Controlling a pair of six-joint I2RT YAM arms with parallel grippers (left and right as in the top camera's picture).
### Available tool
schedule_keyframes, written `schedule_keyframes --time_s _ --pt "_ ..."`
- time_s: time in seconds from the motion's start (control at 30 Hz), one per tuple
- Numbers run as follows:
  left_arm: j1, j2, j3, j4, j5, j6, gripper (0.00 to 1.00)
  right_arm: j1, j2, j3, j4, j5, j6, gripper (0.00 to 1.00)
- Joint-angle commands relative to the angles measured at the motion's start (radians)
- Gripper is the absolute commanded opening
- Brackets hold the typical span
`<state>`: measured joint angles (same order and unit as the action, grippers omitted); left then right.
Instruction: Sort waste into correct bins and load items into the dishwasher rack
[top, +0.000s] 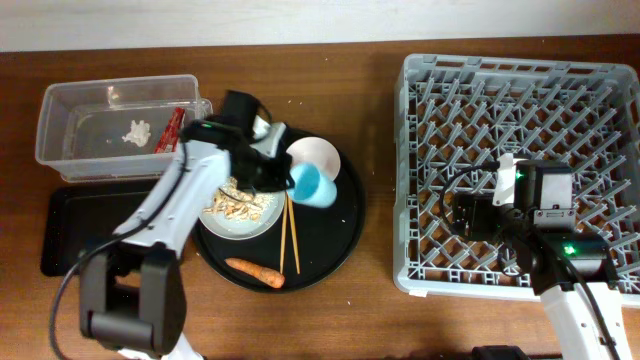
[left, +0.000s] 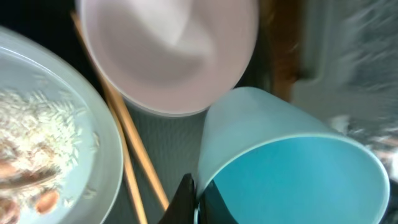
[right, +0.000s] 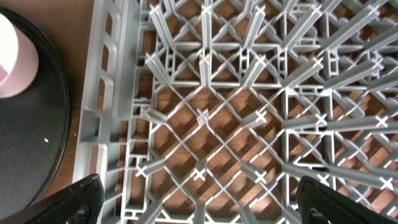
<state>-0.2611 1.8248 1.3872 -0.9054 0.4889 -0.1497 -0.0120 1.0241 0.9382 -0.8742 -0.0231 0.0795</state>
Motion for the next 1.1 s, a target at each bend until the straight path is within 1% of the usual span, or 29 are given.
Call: schedule_keyframes --time_s 0.0,0.07,0.1,0.13,0.17,0.23,0.33,0.43,0.53,0.67,0.7,0.73,0.77,0.8,0.87,0.93,0.97,1.0,1.07 --pt "0.083 -0.053 0.033 0.126 0.482 0.010 0.00 0.005 0.025 0.018 0.103 -0.145 0.054 0.98" --pt "0.093 -0.053 0.033 0.217 0.663 0.010 0.00 0.005 0.081 0.018 0.200 -0.497 -0.063 0.98" --pt "0.085 -0.053 0.033 0.245 0.722 0.010 0.00 0.005 0.124 0.018 0.237 -0.716 -0.153 0.98" --pt "0.073 -0.053 0.033 0.265 0.761 0.010 0.00 0.005 0.156 0.018 0.256 -0.866 -0.216 0.98" --pt "0.065 -0.053 0.033 0.269 0.765 0.010 0.00 0.005 0.188 0.018 0.269 -1.003 -0.276 0.98" --pt "0.045 -0.053 0.033 0.269 0.774 0.009 0.00 0.005 0.231 0.018 0.292 -1.132 -0.342 0.98" --pt "0.017 -0.053 0.033 0.269 0.836 0.009 0.00 0.006 0.274 0.018 0.354 -1.191 -0.342 0.98" --pt "-0.014 -0.053 0.033 0.270 0.840 -0.002 0.00 0.006 0.285 0.018 0.435 -1.253 -0.341 0.98" --pt "-0.044 -0.053 0.033 0.271 0.858 -0.014 0.00 0.006 0.285 0.018 0.472 -1.264 -0.341 0.98" --pt "-0.084 -0.053 0.033 0.304 0.858 -0.041 0.00 0.006 0.285 0.018 0.497 -1.336 -0.341 0.98" --pt "-0.086 -0.053 0.033 0.307 0.858 -0.047 0.00 0.006 0.285 0.018 0.497 -1.336 -0.341 0.97" --pt "-0.086 -0.053 0.033 0.307 0.858 -0.047 0.00 0.006 0.285 0.018 0.497 -1.336 -0.341 0.93" --pt "-0.086 -0.053 0.033 0.307 0.858 -0.047 0.00 0.006 0.285 0.018 0.497 -1.336 -0.341 0.85" --pt "-0.086 -0.053 0.033 0.307 0.858 -0.047 0.00 0.006 0.285 0.018 0.497 -1.335 -0.341 0.81" --pt "-0.086 -0.053 0.033 0.307 0.858 -0.047 0.00 0.006 0.285 0.018 0.497 -1.334 -0.341 0.79" --pt "-0.086 -0.053 0.033 0.307 0.858 -0.047 0.00 0.005 0.285 0.018 0.497 -1.330 -0.341 0.79" --pt "-0.086 -0.053 0.033 0.307 0.857 -0.047 0.03 0.005 0.285 0.018 0.497 -1.329 -0.341 0.78" --pt "-0.086 -0.053 0.033 0.307 0.843 -0.047 0.22 0.005 0.285 0.018 0.497 -1.327 -0.341 0.75" --pt "-0.085 -0.053 0.033 0.306 0.782 -0.046 0.54 0.005 0.285 0.018 0.497 -1.324 -0.341 0.71"
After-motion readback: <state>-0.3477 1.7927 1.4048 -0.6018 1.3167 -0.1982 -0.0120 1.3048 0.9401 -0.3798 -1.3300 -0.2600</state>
